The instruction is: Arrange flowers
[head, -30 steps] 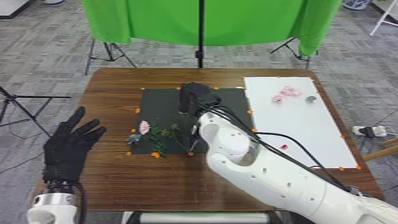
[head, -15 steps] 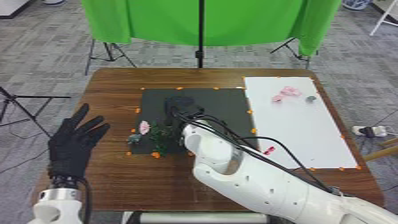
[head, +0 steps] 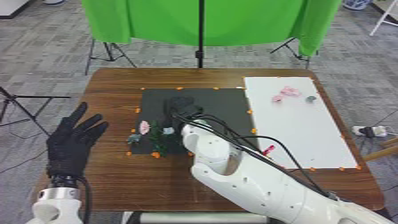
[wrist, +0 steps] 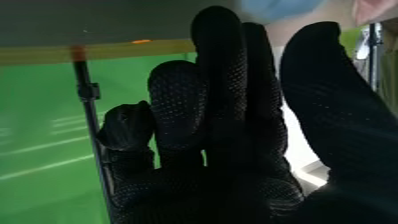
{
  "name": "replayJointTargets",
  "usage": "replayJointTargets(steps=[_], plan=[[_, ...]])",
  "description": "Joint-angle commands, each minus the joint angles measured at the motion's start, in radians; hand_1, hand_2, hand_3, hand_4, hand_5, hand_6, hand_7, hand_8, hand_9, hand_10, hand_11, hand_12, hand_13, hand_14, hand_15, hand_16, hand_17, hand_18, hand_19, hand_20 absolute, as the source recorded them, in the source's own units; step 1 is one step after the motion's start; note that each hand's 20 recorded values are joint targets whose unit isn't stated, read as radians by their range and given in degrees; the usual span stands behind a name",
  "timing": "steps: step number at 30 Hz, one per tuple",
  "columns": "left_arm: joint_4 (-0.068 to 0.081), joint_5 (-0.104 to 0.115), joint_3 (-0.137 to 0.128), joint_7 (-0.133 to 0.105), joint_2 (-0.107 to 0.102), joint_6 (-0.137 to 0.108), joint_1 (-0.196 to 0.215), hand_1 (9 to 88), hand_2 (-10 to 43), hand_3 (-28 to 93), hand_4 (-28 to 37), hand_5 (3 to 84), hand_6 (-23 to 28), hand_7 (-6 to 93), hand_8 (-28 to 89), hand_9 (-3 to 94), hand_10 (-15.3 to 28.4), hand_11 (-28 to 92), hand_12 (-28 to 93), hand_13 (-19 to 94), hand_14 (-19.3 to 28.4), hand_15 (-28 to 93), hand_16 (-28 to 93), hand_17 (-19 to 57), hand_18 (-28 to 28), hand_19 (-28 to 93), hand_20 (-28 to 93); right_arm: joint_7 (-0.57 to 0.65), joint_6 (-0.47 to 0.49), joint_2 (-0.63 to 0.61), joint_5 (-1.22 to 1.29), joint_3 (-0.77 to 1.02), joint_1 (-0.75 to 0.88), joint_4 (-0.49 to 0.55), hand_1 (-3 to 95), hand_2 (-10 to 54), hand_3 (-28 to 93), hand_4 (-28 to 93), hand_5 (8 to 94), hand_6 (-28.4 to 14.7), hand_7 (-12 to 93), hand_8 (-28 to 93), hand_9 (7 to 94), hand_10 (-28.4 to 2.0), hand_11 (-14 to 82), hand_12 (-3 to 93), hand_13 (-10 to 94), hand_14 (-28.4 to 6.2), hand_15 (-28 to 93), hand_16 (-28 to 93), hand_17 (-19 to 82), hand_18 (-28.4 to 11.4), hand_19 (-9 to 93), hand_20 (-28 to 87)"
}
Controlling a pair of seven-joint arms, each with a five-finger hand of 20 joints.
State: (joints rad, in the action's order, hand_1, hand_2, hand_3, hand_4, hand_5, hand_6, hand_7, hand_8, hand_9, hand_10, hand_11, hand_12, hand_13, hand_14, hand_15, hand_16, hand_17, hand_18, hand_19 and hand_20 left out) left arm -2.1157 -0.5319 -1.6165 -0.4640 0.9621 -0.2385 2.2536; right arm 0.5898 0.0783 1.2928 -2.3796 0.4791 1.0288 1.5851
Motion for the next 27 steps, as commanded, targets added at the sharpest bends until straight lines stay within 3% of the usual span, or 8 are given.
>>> replayJointTargets(steps=[1, 8, 13, 14, 21, 23, 26, 27], plan=[[-0.014, 0.009, -0.01, -0.017, 0.01, -0.008, 0.067, 19.8, 7.6, 74, -28.3, 33.7, 6.7, 9.1, -7, 35.0, 19.0, 26, 14, 25, 26.0, 53, -5, -8.4, 26.2, 48, 27, -0.026, -0.021, -0.045, -0.015, 0.065, 0.005, 0.101, 38.6, -9.5, 76, -28, 69.5, 3.0, 14, -12, 76.8, -10.2, 41.0, 18.5, 63, -10.8, 82, 16, 26, -22.8, 93, 62], [-0.018, 0.029, 0.008, -0.061, -0.014, -0.019, 0.077, 19.9, 7.6, 75, -28.3, 33.6, 6.7, 9.3, -7, 35.0, 19.1, 26, 14, 25, 25.9, 53, -5, -8.5, 26.2, 49, 28, 0.111, -0.171, -0.313, 0.145, 0.165, -0.058, 0.157, 37.0, -9.5, 76, -28, 68.6, 2.5, 13, -12, 74.8, -11.4, 39.9, 17.6, 61, -11.7, 82, 16, 26, -22.8, 93, 63], [-0.021, 0.036, 0.011, -0.074, -0.014, -0.024, 0.093, 20.0, 7.6, 75, -28.3, 33.6, 6.7, 9.4, -8, 35.0, 19.0, 26, 14, 25, 25.8, 53, -5, -8.5, 26.2, 48, 28, 0.168, -0.187, -0.48, 0.249, 0.266, -0.052, 0.091, 36.1, -9.5, 78, -28, 63.0, 1.2, 14, -12, 66.8, -14.0, 27.4, 14.0, 54, -12.9, 76, 12, 23, -22.6, 93, 61], [-0.02, 0.026, 0.005, -0.055, -0.003, -0.018, 0.091, 20.0, 7.6, 74, -28.3, 33.6, 6.7, 9.4, -8, 35.0, 19.0, 26, 14, 25, 25.9, 53, -5, -8.4, 26.2, 48, 28, 0.178, -0.177, -0.5, 0.249, 0.286, -0.04, 0.076, 35.9, -9.5, 78, -28, 62.2, 1.2, 14, -12, 65.9, -14.4, 26.0, 13.8, 53, -13.0, 75, 11, 23, -22.5, 93, 61], [-0.019, 0.025, 0.005, -0.05, 0.001, -0.015, 0.086, 20.0, 7.6, 75, -28.3, 33.5, 6.7, 9.3, -8, 35.0, 19.1, 26, 14, 25, 26.1, 53, -5, -8.4, 26.2, 49, 28, 0.189, -0.036, -0.526, 0.277, 0.322, -0.012, 0.014, 34.9, -9.5, 80, -28, 58.8, 2.5, 15, -13, 59.5, -16.2, 19.0, 13.0, 49, -13.5, 73, 9, 21, -22.2, 93, 61], [-0.02, 0.045, 0.013, -0.066, -0.022, -0.024, 0.087, 20.1, 7.6, 75, -28.3, 33.5, 6.7, 9.3, -8, 35.0, 19.1, 26, 14, 25, 26.0, 53, -5, -8.4, 26.2, 49, 28, 0.237, 0.021, -0.492, 0.267, 0.338, 0.001, 0.006, 34.8, -9.5, 80, -28, 58.4, 2.8, 15, -13, 58.9, -16.4, 18.4, 13.1, 49, -13.7, 73, 9, 21, -22.5, 93, 61], [-0.017, 0.046, 0.017, -0.065, -0.025, -0.02, 0.084, 20.2, 7.7, 74, -28.3, 33.5, 6.7, 9.3, -8, 35.0, 19.0, 26, 14, 25, 25.9, 53, -5, -8.3, 26.1, 49, 28, 0.245, 0.05, -0.468, 0.284, 0.32, -0.005, -0.017, 34.8, -9.5, 80, -28, 58.2, 2.9, 15, -13, 58.3, -16.9, 17.9, 13.3, 48, -14.4, 73, 9, 21, -24.3, 93, 60], [-0.017, 0.063, 0.027, -0.082, -0.047, -0.029, 0.083, 20.2, 7.7, 74, -28.3, 33.5, 6.7, 9.4, -8, 35.0, 19.0, 26, 14, 26, 25.9, 53, -5, -8.3, 26.1, 49, 27, 0.238, 0.044, -0.461, 0.265, 0.315, -0.002, -0.028, 35.0, -9.5, 80, -28, 58.0, 3.1, 15, -13, 58.2, -17.1, 17.7, 13.3, 48, -14.5, 73, 9, 21, -24.3, 93, 60]])
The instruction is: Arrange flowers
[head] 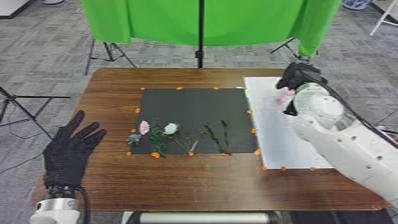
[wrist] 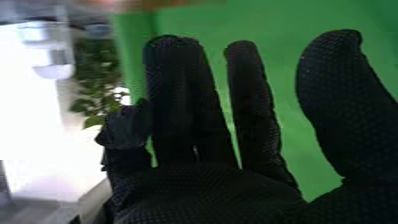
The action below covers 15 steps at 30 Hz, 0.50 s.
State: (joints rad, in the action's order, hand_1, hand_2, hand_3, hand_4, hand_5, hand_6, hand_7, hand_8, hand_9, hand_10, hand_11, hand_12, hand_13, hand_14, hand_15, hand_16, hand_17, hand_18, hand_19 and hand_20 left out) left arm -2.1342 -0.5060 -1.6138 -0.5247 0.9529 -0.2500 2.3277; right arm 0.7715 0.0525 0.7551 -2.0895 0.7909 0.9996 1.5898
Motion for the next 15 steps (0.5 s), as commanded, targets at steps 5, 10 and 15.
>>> replayJointTargets(steps=[5, 10, 15], plan=[[0.005, 0.054, 0.037, -0.031, -0.055, -0.023, 0.006, 20.5, 7.8, 75, -28.3, 33.5, 6.7, 9.4, -8, 35.0, 19.0, 26, 14, 25, 25.9, 53, -5, -8.3, 26.1, 49, 27, 0.072, 0.049, 0.104, -0.024, -0.041, 0.001, -0.067, 35.8, -9.5, 79, -28, 57.8, 4.0, 15, -13, 58.2, -17.0, 17.6, 13.5, 48, -14.1, 73, 8, 21, -24.5, 93, 60], [0.006, 0.053, 0.037, -0.032, -0.05, -0.02, 0.002, 20.7, 7.8, 75, -28.3, 33.5, 6.8, 9.4, -8, 35.0, 19.0, 26, 14, 25, 25.9, 53, -5, -8.3, 26.0, 49, 27, 0.074, 0.032, 0.118, -0.039, -0.074, -0.024, -0.078, 35.9, -9.5, 79, -28, 57.5, 4.0, 15, -13, 58.4, -17.0, 18.0, 13.7, 49, -14.1, 73, 8, 21, -24.8, 93, 59], [0.006, 0.097, 0.061, -0.079, -0.101, -0.04, 0.001, 20.9, 7.8, 75, -28.3, 33.7, 6.8, 9.6, -8, 35.0, 19.1, 26, 14, 25, 25.9, 53, -5, -8.3, 26.0, 49, 27, 0.086, 0.033, 0.117, -0.079, -0.115, -0.036, -0.096, 37.4, -9.5, 79, -28, 58.6, 4.4, 15, -13, 60.3, -16.2, 19.2, 13.9, 50, -13.5, 73, 9, 22, -25.5, 93, 59]])
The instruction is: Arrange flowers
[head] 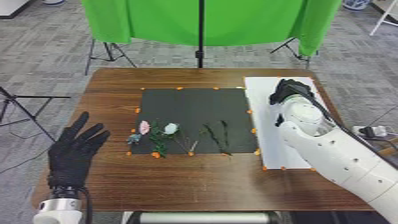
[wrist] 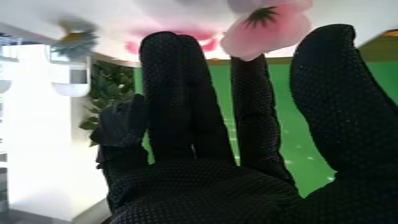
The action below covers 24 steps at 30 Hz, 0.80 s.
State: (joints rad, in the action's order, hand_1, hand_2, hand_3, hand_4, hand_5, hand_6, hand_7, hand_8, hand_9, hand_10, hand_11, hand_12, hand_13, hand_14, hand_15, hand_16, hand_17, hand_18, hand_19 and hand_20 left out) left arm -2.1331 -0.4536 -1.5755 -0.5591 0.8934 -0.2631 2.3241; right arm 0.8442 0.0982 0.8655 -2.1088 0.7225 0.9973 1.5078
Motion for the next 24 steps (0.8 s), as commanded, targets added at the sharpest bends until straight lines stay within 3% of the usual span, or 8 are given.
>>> replayJointTargets(steps=[1, 6, 12, 16, 17, 19, 23, 24], plan=[[0.005, 0.047, 0.025, -0.049, -0.044, -0.028, 0.004, 20.9, 7.9, 75, -28.3, 33.7, 6.8, 9.5, -8, 35.1, 19.1, 26, 14, 25, 25.9, 53, -5, -8.3, 26.0, 49, 27, 0.015, -0.019, 0.005, -0.066, -0.059, -0.036, -0.021, 38.1, -9.5, 79, -28, 59.9, 4.5, 15, -13, 61.8, -15.7, 20.0, 14.1, 51, -13.2, 74, 9, 22, -25.6, 93, 59], [0.009, 0.047, 0.023, -0.052, -0.039, -0.026, 0.0, 20.9, 7.9, 75, -28.3, 33.7, 6.9, 9.6, -8, 35.1, 19.1, 26, 14, 25, 25.9, 53, -5, -8.3, 26.0, 49, 27, 0.005, -0.032, 0.003, -0.105, -0.084, -0.02, -0.042, 46.9, -9.5, 71, -28, 73.3, 5.8, 15, -6, 73.2, -10.5, 23.3, 16.1, 59, -9.5, 74, 12, 25, -25.4, 93, 57], [0.007, 0.044, 0.013, -0.052, -0.031, -0.027, 0.007, 20.9, 7.9, 75, -28.3, 33.7, 6.9, 9.5, -8, 35.0, 19.0, 26, 14, 25, 25.9, 53, -5, -8.3, 25.9, 49, 27, 0.005, -0.132, -0.011, -0.143, -0.113, -0.012, -0.055, 58.8, -9.5, 60, -28, 88.7, 5.6, 14, 1, 92.2, -5.4, 11.1, 34.2, 70, -5.2, 74, 19, 29, -24.2, 93, 57], [0.003, 0.032, -0.002, -0.039, -0.018, -0.025, 0.015, 20.8, 7.9, 75, -28.3, 33.7, 6.9, 9.5, -8, 35.0, 19.1, 26, 14, 25, 25.9, 53, -5, -8.3, 25.9, 49, 27, -0.009, -0.225, -0.025, -0.144, -0.097, -0.015, -0.017, 60.6, -9.5, 59, -28, 90.4, 4.7, 15, 2, 93.6, -4.7, 14.1, 34.1, 72, -4.9, 75, 19, 30, -23.4, 93, 58], [0.002, 0.054, 0.007, -0.06, -0.042, -0.036, 0.018, 20.8, 7.9, 75, -28.3, 33.7, 6.9, 9.5, -8, 35.0, 19.1, 27, 14, 25, 25.9, 53, -5, -8.3, 25.9, 49, 27, -0.024, -0.238, -0.022, -0.149, -0.077, -0.008, 0.002, 60.9, -9.5, 59, -28, 90.5, 4.5, 15, 2, 93.7, -4.9, 15.0, 34.0, 72, -4.9, 76, 19, 31, -23.4, 93, 59], [-0.001, 0.072, 0.008, -0.081, -0.058, -0.045, 0.027, 20.8, 7.9, 75, -28.3, 33.7, 6.9, 9.5, -8, 35.0, 19.1, 26, 14, 25, 25.9, 53, -5, -8.3, 25.9, 49, 27, -0.053, -0.268, -0.022, -0.147, -0.072, -0.015, 0.047, 59.9, -9.5, 61, -28, 90.6, 4.1, 15, 3, 93.7, -5.1, 16.0, 34.1, 72, -5.1, 76, 20, 31, -23.3, 93, 59], [-0.005, 0.07, 0.003, -0.077, -0.056, -0.047, 0.03, 20.8, 7.9, 75, -28.3, 33.7, 6.9, 9.4, -8, 35.0, 19.1, 27, 14, 25, 25.9, 53, -5, -8.4, 25.9, 49, 27, -0.141, -0.273, 0.009, -0.151, -0.067, -0.016, 0.15, 58.1, -9.5, 65, -28, 90.7, 3.2, 15, 4, 93.7, -5.5, 16.9, 34.4, 71, -5.9, 78, 20, 31, -23.3, 93, 61], [-0.005, 0.086, 0.012, -0.097, -0.077, -0.053, 0.029, 20.8, 7.9, 75, -28.3, 33.7, 6.9, 9.5, -8, 35.0, 19.1, 27, 14, 25, 25.9, 53, -5, -8.4, 25.9, 49, 27, -0.17, -0.264, 0.028, -0.155, -0.066, -0.016, 0.171, 57.7, -9.5, 66, -28, 90.7, 3.2, 15, 4, 93.7, -5.6, 17.0, 34.4, 71, -6.0, 78, 20, 31, -23.3, 93, 61]])
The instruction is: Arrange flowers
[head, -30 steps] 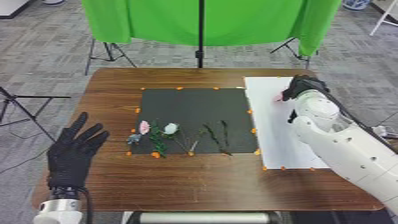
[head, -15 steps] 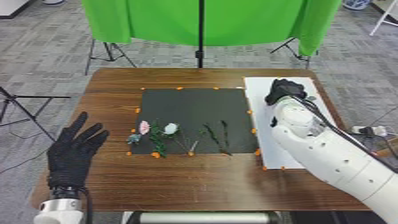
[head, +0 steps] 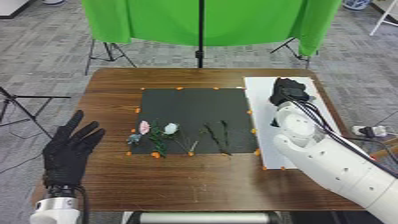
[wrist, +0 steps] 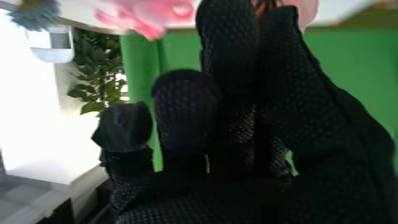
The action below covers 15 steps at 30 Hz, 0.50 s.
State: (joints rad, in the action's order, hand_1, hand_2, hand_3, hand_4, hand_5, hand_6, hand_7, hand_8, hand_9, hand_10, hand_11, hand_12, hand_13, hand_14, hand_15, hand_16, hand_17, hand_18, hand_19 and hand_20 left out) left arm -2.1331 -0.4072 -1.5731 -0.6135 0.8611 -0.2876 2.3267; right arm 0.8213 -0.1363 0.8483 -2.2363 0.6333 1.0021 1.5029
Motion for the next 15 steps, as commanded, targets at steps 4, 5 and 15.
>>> replayJointTargets(steps=[4, 5, 15], plan=[[-0.005, 0.041, 0.017, -0.04, -0.05, -0.03, 0.016, 20.7, 7.9, 75, -28.3, 33.7, 6.9, 9.5, -8, 35.0, 19.1, 26, 14, 25, 25.9, 53, -5, -8.3, 25.9, 49, 27, -0.235, 0.038, 0.117, -0.04, 0.018, 0.01, 0.244, 56.6, -9.5, 68, -28, 90.4, 2.8, 15, 4, 93.7, -5.8, 16.9, 35.1, 71, -6.4, 78, 20, 30, -23.2, 93, 62], [-0.003, 0.039, 0.021, -0.038, -0.05, -0.028, 0.011, 20.8, 7.9, 75, -28.3, 33.6, 6.9, 9.5, -8, 35.0, 19.1, 26, 14, 25, 25.9, 53, -5, -8.3, 25.9, 49, 27, -0.25, 0.053, 0.13, -0.035, 0.008, 0.015, 0.256, 56.3, -9.5, 69, -28, 90.4, 2.8, 15, 4, 93.7, -5.9, 16.8, 35.3, 70, -6.4, 78, 20, 30, -23.2, 93, 62], [-0.001, 0.029, 0.017, -0.019, -0.039, -0.023, 0.004, 20.8, 7.9, 75, -28.3, 33.7, 6.9, 9.6, -8, 35.0, 19.1, 26, 14, 25, 25.8, 53, -5, -8.4, 25.9, 49, 27, -0.348, 0.204, 0.268, -0.117, -0.002, 0.109, 0.235, 54.9, -9.5, 70, -28, 89.0, 2.9, 15, 4, 92.7, -6.1, 15.6, 37.8, 68, -7.4, 79, 20, 28, -22.6, 93, 62]])
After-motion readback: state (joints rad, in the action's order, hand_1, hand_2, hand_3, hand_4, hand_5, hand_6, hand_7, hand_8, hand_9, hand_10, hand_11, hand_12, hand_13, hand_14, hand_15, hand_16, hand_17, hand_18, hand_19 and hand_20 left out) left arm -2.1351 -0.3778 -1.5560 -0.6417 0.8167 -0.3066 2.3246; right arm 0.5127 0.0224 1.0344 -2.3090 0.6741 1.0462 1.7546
